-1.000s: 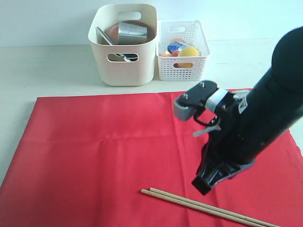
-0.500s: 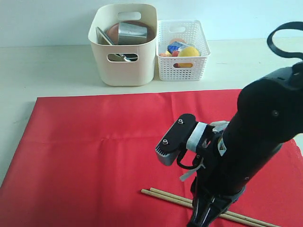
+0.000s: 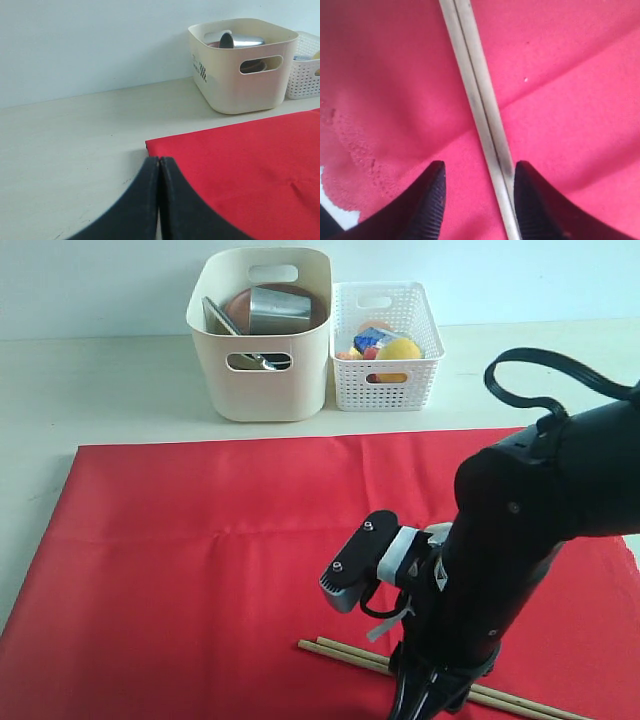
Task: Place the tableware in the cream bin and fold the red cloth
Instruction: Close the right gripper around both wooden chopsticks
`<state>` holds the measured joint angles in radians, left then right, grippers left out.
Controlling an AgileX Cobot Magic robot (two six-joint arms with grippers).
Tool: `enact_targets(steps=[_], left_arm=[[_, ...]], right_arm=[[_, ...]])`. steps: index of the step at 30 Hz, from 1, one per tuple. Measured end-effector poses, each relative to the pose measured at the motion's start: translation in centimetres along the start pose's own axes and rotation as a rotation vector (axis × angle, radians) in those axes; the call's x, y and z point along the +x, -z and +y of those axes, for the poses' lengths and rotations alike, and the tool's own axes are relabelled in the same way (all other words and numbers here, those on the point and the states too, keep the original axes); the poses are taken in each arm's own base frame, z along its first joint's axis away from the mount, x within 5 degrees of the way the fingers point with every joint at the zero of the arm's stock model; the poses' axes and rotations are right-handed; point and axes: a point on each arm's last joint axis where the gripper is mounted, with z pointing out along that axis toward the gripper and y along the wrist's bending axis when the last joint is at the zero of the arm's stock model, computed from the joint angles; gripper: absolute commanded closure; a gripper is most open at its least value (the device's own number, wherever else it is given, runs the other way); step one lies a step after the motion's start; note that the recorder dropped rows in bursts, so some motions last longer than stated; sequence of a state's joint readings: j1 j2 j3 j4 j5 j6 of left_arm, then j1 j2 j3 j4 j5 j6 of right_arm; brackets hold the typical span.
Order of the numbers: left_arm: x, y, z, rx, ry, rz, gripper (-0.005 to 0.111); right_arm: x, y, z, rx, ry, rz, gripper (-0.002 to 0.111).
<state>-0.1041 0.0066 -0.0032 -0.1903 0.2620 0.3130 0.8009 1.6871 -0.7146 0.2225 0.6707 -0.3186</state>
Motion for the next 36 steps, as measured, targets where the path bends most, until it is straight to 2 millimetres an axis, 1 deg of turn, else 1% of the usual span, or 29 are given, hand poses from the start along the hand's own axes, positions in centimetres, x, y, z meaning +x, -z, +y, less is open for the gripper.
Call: enact_targets(steps=[4,6,12,21,28,32,36], left_arm=[[0.0,0.0,0.0,0.000,0.000,0.000,0.105],[0.0,0.0,0.0,0.000,0.000,0.000,0.105],[0.0,0.0,0.0,0.000,0.000,0.000,0.105],[0.0,0.0,0.0,0.000,0.000,0.000,0.105],[0.0,0.0,0.0,0.000,0.000,0.000,0.105],[0.0,0.0,0.0,0.000,0.000,0.000,0.105],[0.0,0.0,0.0,0.000,0.000,0.000,0.105]], right_arm=[[-0.1,-0.8,-0.2,0.001,-0.003,0.019,0.066],[-0.1,-1.1,-0.2,0.001,-0.002,0.030,0.071],[-0.1,-1.2,-0.3,0.006,0.003,0.030,0.091],[-0.2,-1.2,-0.3,0.008,0.002,0.029,0.108],[-0.2,-0.8,-0.2,0.008,0.003,0.014,0.108],[-0.3,0.5,0.0,0.014,0.004,-0.049,0.108],[-0.6,2.2,0.1,0.035,0.011,-0.151,0.108]])
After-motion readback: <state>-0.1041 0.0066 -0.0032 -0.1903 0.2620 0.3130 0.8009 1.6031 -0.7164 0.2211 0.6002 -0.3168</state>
